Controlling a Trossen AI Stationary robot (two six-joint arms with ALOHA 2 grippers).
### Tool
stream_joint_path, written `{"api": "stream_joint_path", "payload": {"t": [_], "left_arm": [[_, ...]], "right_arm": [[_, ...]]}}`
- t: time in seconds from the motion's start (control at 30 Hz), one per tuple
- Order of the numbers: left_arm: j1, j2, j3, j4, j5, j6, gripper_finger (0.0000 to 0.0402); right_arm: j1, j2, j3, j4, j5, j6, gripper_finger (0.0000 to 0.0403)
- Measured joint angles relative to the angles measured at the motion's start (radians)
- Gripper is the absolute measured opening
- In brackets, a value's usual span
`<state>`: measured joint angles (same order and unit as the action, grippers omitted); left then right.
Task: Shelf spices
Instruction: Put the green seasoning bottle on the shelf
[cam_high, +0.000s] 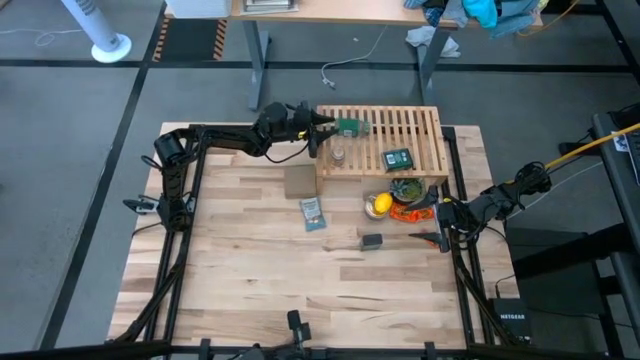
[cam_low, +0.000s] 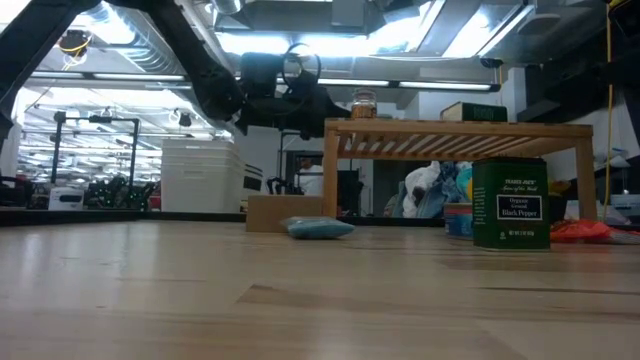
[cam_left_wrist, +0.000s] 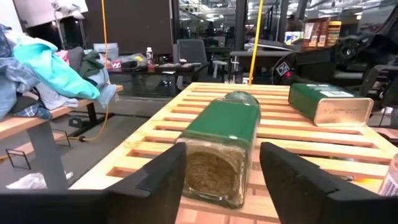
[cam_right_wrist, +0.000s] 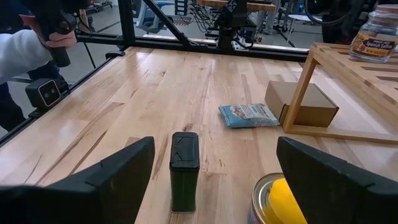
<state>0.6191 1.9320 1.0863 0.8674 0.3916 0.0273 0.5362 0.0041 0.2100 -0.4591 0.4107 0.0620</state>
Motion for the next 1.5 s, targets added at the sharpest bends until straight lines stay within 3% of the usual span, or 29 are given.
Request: {"api": "stream_joint_path", "payload": {"t": [0.37,0.57,0.77,0.93,1.27,1.5], "left_arm": [[0.024,0.0,0.0,0.002,-0.022,-0.003,0.016],[0.049,0.0,0.0,0.007,-0.022,-0.034,0.0149],[0.071,0.0,0.002,0.034,-0.022,-0.035,0.0129],[0.083,-0.001,0.005,0.075,-0.019,-0.018,0.01],[0.098,-0.001,0.072,0.064,-0.008,0.038,0.0019],[0.118,-0.002,0.156,-0.076,0.018,0.047,0.0002]], "right_arm": [[0.0,0.0,0.0,0.007,0.01,-0.001,0.0344],[0.0,0.0,0.0,0.105,0.175,-0.054,0.0344],[0.0,0.0,0.0,0.289,0.307,-0.213,0.0334],[0.0,0.0,0.0,0.454,0.377,-0.386,0.0262],[0.0,0.0,0.016,0.861,0.497,-0.9,0.0024],[0.0,0.0,0.171,0.773,0.547,-0.955,0.001]]}}
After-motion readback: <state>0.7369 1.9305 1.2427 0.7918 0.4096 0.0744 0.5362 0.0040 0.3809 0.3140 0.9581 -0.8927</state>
